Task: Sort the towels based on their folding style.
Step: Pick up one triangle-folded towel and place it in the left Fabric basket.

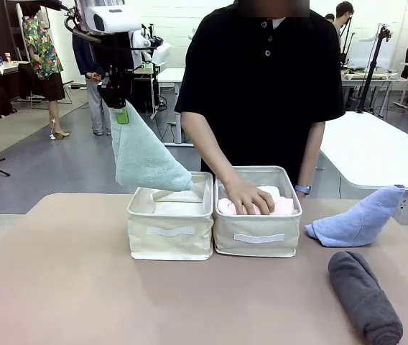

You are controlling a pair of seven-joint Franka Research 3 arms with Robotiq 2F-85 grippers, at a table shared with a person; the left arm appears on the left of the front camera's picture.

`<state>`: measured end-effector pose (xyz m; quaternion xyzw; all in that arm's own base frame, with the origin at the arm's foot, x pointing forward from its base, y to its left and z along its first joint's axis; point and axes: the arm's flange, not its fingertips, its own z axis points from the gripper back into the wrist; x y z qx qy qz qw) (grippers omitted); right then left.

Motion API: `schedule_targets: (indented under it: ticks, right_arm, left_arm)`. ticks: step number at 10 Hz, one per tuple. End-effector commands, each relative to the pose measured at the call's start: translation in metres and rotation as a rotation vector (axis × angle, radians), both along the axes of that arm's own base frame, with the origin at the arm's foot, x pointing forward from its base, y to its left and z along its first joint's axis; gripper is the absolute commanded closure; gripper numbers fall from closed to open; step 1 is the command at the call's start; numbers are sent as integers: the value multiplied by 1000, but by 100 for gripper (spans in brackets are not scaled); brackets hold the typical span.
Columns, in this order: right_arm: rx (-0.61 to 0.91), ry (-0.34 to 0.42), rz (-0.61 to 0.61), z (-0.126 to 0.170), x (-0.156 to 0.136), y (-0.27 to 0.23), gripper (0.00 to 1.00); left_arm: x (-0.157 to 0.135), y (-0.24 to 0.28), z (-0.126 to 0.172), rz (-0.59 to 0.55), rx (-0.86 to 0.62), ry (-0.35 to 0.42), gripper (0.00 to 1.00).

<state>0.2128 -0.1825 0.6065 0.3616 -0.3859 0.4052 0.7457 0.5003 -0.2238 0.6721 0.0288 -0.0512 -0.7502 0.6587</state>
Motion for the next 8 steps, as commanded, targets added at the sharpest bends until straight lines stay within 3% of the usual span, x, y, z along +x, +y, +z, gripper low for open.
schedule_targets:
  ticks: [1, 3, 8]
  right_arm:
    - [16, -23, 8, 2, 1, 0, 0]
    - [16, -23, 8, 2, 1, 0, 0]
    - [16, -23, 8, 2, 1, 0, 0]
  left_arm:
    - [15, -9, -14, 7, -21, 29, 84]
    - [37, -24, -33, 23, -13, 16, 84]
    - [75, -38, -92, 31, 10, 79, 84]
